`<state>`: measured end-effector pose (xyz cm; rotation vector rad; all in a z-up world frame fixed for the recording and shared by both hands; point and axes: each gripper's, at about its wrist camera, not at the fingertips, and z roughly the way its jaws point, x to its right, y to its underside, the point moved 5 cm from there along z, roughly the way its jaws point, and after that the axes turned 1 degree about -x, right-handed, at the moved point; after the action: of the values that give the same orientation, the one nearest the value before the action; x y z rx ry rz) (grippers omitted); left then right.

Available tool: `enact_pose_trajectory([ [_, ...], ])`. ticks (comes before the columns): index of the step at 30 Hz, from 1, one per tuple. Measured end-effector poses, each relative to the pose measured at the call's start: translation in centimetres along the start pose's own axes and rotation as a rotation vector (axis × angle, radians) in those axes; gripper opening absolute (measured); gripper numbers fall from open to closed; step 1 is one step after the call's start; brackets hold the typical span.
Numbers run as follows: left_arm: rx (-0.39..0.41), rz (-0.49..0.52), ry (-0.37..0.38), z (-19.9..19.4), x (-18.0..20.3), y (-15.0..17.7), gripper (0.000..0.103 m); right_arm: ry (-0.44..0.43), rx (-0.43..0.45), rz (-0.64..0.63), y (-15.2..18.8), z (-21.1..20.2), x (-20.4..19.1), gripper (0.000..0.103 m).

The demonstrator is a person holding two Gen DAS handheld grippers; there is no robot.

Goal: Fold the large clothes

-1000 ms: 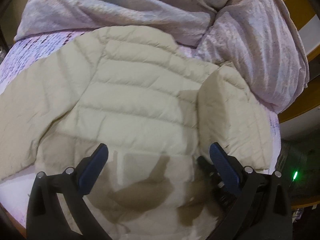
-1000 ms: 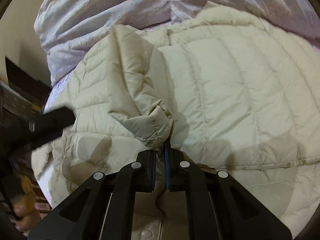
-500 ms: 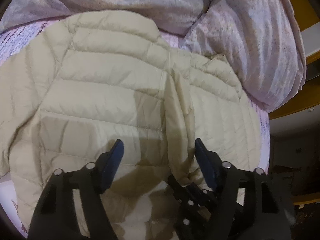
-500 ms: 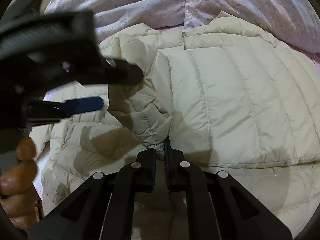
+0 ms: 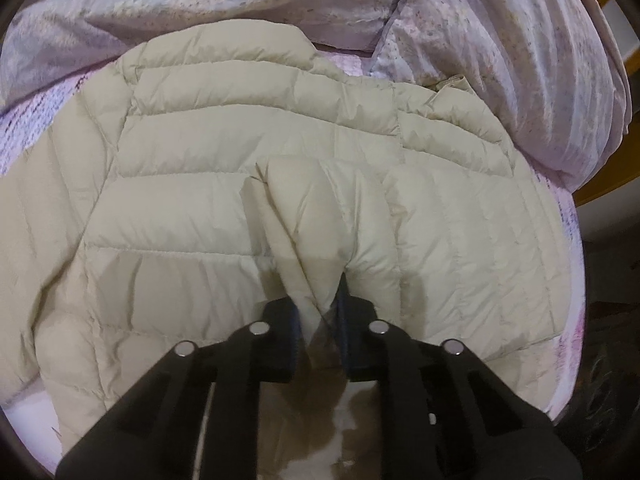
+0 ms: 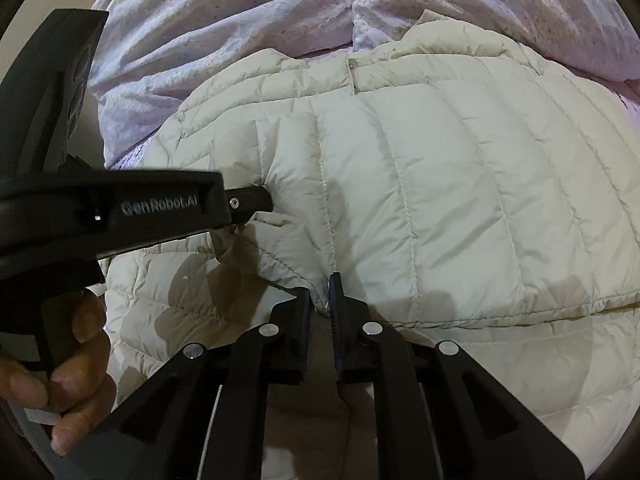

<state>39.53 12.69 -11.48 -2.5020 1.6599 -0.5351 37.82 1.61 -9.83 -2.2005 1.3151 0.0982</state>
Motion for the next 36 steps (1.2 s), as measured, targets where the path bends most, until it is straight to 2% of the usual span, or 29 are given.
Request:
enact_pose_trajectory([
  [3,0.01,0.016,-0.02,0.2,0.0,-0.2,0.012,-0.009,-0.001,0.016,0.0,-0.2,0.2,0.022],
  [5,0.013,0.024,-0.028,0.1,-0.2,-0.2,0.011,-0.004,0.006,0.02,0.1,-0.6,0.3,0.03],
  [7,0.02,0.031,-0.038,0.0,-0.4,-0.3,0.011,0.006,0.021,0.022,0.0,-1.1,0.6,0.043],
  [8,0.025,0.037,-0.045,-0.1,-0.5,-0.3,0.011,0.009,0.027,0.023,0.0,-1.3,0.8,0.044],
  [14,0.042,0.036,-0.078,-0.4,-2.0,-0.6,0.011,0.074,0.09,0.06,-1.1,-2.9,3.1,0.047],
  [20,0.053,0.022,-0.104,-0.6,-3.8,-0.5,0.012,0.183,0.138,0.115,-1.9,-4.0,6.9,0.048],
  [26,0.064,0.029,-0.125,-0.3,-4.6,-0.2,0.02,0.248,0.136,0.176,-1.8,-3.8,9.9,0.048],
  [30,0.078,0.059,-0.163,0.1,-4.4,0.0,0.033,0.308,0.104,0.123,-1.3,-2.4,9.9,0.049],
  [34,0.105,0.088,-0.204,0.5,-4.5,0.1,0.043,0.363,0.109,0.071,-1.3,-1.7,9.5,0.049],
  [36,0.117,0.098,-0.223,0.5,-4.6,0.1,0.052,0.373,0.113,0.063,-1.3,-1.6,9.4,0.049],
])
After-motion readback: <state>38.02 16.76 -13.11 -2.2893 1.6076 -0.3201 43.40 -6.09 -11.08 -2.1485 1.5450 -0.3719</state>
